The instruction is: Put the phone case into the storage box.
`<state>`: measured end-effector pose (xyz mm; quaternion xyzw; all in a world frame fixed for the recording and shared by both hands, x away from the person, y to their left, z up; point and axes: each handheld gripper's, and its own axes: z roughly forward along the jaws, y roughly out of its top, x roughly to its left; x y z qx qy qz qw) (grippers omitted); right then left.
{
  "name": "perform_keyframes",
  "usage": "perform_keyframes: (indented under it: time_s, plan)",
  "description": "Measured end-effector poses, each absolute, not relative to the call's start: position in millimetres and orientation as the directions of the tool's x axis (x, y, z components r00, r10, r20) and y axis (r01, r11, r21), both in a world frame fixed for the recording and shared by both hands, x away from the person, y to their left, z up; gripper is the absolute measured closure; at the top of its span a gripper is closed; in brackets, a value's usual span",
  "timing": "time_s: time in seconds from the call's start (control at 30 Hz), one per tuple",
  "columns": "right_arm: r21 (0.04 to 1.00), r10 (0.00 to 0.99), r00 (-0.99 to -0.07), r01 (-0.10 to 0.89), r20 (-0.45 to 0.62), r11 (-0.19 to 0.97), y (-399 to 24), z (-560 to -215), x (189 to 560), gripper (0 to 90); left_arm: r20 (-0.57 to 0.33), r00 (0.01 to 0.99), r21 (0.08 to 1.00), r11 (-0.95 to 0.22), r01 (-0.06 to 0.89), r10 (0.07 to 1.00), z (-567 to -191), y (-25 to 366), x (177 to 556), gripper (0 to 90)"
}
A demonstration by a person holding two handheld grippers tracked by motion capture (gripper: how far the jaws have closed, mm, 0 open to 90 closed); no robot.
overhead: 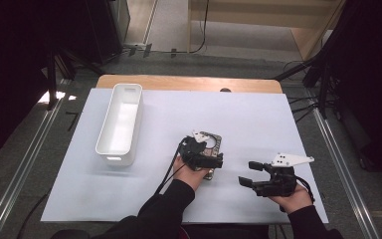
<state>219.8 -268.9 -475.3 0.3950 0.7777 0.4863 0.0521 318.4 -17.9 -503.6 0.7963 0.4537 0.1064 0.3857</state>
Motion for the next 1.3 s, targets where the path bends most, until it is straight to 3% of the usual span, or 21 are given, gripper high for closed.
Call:
perform_keyframes:
  time_s: [0.93, 1.3]
  plan:
    - [0.797, 0.664, -0.682, 0.565, 0.305, 0.214, -268.8, -475.6, 220.0, 23.8, -0.087, 0.513, 0.708, -0.309, 0.635, 0.854, -517.6, -25.5, 312.3, 0.0]
    - [0.796, 0.665, -0.681, 0.567, 0.306, 0.214, -268.8, -475.7, 220.1, 23.8, -0.010, 0.520, 0.687, -0.372, 0.625, 0.854, -518.6, -32.7, 310.8, 0.0]
